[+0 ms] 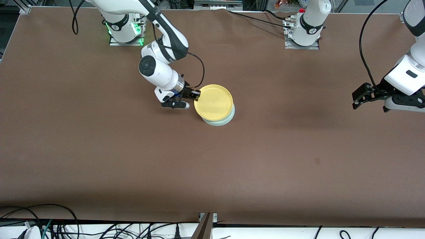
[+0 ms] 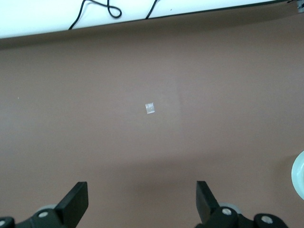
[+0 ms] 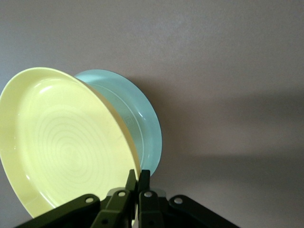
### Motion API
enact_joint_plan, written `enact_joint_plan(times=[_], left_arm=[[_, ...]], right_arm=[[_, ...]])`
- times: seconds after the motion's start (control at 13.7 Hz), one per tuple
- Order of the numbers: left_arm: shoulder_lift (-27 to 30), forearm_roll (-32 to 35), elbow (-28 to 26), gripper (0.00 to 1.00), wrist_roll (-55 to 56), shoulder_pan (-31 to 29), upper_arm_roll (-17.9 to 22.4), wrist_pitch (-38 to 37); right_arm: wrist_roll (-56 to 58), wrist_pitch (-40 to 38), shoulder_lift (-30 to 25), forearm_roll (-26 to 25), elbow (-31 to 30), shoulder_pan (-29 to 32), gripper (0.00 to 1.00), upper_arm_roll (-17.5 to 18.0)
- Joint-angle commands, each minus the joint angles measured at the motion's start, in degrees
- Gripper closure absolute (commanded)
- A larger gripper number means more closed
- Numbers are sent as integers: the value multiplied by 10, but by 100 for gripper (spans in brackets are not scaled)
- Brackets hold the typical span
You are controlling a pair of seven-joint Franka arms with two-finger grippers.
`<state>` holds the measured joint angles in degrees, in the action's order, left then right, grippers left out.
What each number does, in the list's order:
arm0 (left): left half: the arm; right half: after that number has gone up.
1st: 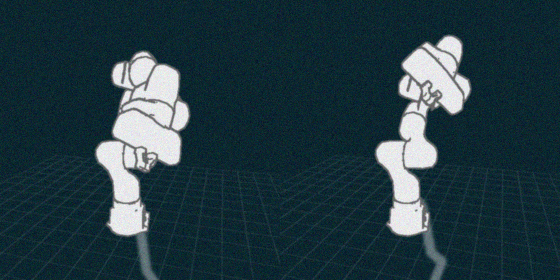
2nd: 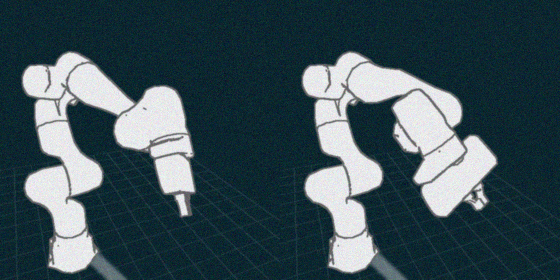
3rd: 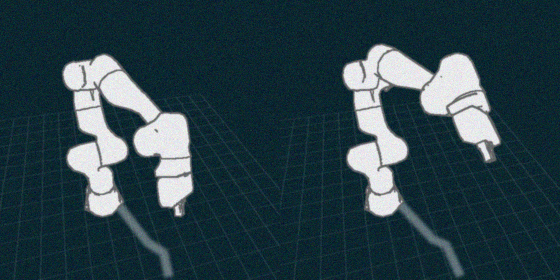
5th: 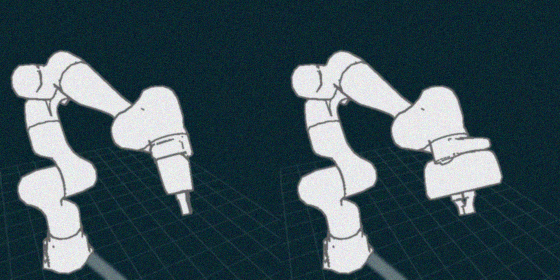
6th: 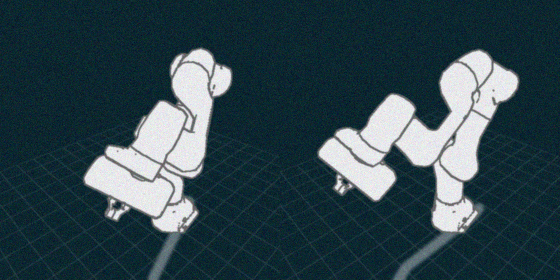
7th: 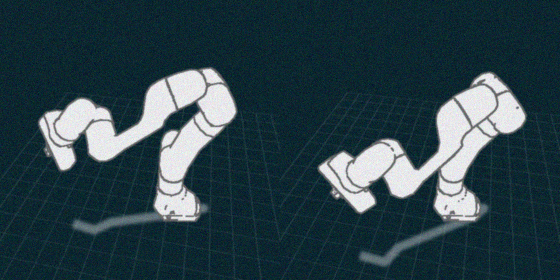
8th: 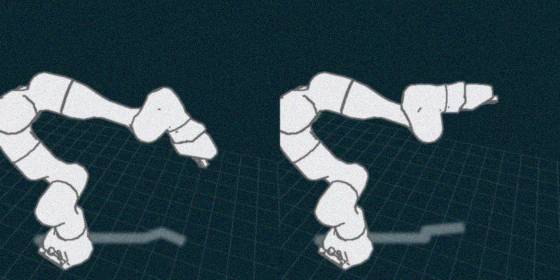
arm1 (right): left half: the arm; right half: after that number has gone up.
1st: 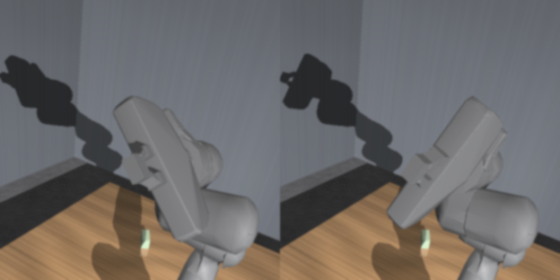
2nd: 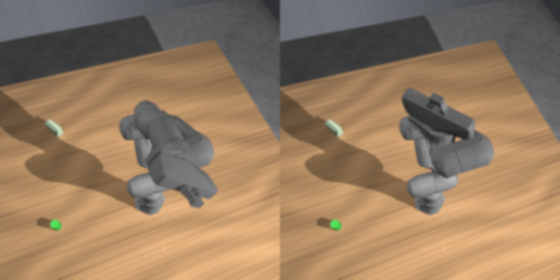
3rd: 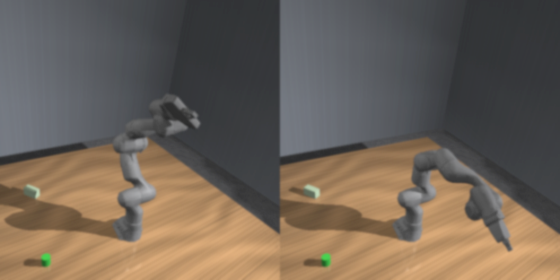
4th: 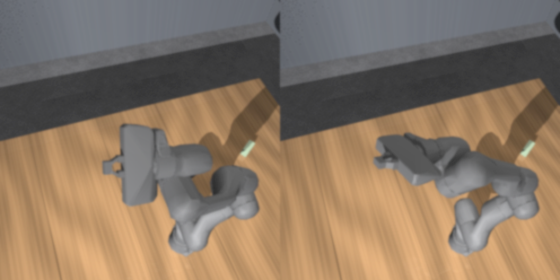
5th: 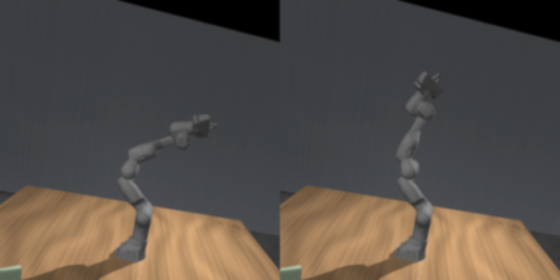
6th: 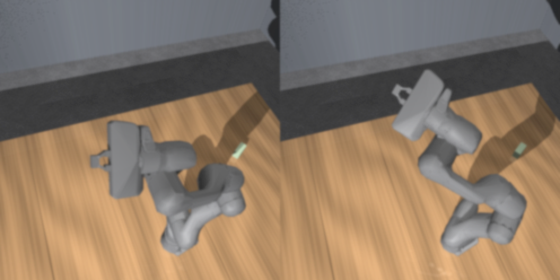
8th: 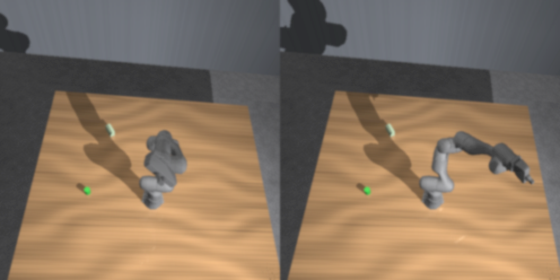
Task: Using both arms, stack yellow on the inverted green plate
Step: 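Lower the yellow plate onto the green plate and open the right gripper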
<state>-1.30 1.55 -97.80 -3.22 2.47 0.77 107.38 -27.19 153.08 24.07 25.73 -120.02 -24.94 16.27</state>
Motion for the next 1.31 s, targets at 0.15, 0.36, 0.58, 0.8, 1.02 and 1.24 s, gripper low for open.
enact_joint_plan(times=[0.15,0.36,0.58,0.8,1.02,1.24], left_arm=[[67,-11,-78,0,-11,-12,5,-4],[53,-11,-59,0,-12,-12,1,-56],[36,-11,-27,0,-8,-5,-2,-73],[34,-11,-24,0,-13,-6,-1,-74],[26,-10,-13,0,-13,-5,-2,-74],[19,-9,-5,0,-21,-4,-2,-75]], right_arm=[[-11,72,29,7,-7,-21,100,-1],[-10,93,46,7,-4,-22,100,-1],[-10,105,54,6,-2,-23,100,-1],[-11,108,57,6,0,-24,100,-1],[-11,109,60,6,0,-31,100,-1],[-11,123,66,6,0,-36,100,-1]])
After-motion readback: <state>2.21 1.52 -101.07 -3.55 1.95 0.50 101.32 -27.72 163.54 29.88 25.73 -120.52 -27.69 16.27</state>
